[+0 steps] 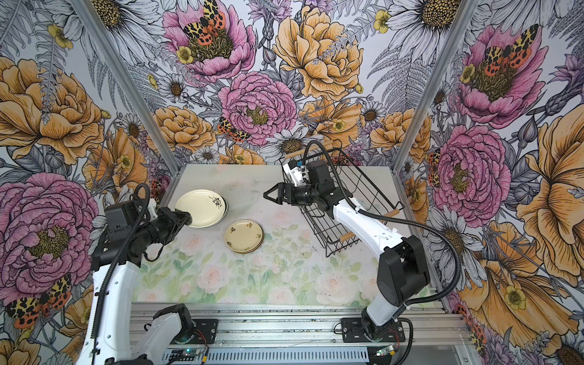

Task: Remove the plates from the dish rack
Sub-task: 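Lower the floral plate toward the stack with the left gripper while the right gripper withdraws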

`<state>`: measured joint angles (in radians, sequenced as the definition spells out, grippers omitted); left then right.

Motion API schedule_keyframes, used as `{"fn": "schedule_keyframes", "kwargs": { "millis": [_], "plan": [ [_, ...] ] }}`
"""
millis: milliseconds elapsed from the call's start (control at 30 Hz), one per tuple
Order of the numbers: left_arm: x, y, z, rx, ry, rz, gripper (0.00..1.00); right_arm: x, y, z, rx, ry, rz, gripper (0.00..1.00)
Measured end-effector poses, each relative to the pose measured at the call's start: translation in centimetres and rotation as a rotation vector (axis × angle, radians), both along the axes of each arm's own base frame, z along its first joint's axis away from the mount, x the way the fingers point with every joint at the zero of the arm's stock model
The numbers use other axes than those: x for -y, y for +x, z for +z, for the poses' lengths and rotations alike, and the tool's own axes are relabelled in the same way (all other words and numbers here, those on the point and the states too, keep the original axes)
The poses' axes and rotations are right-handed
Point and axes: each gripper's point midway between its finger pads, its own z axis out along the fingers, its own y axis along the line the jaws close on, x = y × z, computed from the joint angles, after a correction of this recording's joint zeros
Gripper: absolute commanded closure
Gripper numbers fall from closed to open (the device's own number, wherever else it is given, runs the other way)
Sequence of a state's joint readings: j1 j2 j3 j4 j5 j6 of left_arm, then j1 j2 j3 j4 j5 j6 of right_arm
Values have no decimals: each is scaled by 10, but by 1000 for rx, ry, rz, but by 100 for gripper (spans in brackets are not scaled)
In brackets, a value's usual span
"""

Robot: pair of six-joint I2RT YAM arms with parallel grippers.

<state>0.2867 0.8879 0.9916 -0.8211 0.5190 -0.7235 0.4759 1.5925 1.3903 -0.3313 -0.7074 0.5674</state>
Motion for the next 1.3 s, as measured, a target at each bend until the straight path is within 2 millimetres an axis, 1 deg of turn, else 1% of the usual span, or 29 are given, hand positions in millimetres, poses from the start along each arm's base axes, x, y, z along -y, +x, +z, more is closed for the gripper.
{"fn": "schedule_keyframes", "kwargs": {
  "millis": [100,233,300,367,500,667,933,1067,1300],
  "plan": [
    [-8,-6,-7,-32,42,36,100,23,4,6,117,-96,-94,1],
    [-14,-13,-13,-48,79,69,100,63,9,4,238,-253,-263,1],
    [-14,-18,-20,-62,85,77,100,84,11,0,285,-338,-348,1],
    [-14,-20,-28,-85,88,80,100,101,13,-4,313,-403,-412,1],
    [-3,-24,-45,-131,99,45,100,123,15,-20,323,-500,-488,1],
    [13,-26,-59,-144,89,-5,100,134,12,-42,292,-566,-511,1],
    [38,-31,-101,-204,47,-66,100,140,5,-66,236,-592,-518,1],
    [45,-23,-106,-175,37,-84,100,144,2,-70,229,-601,-532,1],
    [54,-3,-117,-135,21,-99,100,149,-1,-64,239,-594,-556,1]
  ]
}}
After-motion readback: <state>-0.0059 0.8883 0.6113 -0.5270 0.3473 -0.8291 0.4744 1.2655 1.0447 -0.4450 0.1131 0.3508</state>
